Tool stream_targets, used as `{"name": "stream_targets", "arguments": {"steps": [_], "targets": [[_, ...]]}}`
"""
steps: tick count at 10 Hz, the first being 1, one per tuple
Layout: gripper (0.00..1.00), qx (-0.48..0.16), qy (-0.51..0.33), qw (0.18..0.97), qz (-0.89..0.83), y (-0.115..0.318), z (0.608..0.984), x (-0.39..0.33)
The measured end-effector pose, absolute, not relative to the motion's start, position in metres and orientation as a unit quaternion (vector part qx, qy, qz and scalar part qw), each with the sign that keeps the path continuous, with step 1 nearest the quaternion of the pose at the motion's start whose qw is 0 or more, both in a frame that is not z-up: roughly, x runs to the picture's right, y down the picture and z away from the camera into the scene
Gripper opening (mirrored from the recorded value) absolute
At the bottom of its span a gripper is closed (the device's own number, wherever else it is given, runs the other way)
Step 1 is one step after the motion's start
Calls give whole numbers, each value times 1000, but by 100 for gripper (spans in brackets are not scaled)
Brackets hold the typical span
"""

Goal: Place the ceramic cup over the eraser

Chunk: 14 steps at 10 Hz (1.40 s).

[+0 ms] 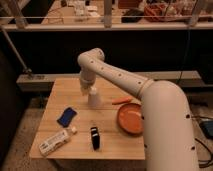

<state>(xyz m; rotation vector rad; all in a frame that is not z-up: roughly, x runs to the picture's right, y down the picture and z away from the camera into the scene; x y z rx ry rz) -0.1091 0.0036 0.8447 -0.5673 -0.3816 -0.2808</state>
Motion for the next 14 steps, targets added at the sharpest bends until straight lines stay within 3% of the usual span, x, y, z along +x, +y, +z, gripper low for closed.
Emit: {"name": "stream_targets", "arguments": {"steps": [6, 10, 14], "targets": [[80, -267, -210, 915, -219, -44, 825, -63], [80, -285, -217, 825, -436, -27, 826, -47], [80, -206, -230, 780, -544, -11, 817, -45]]}}
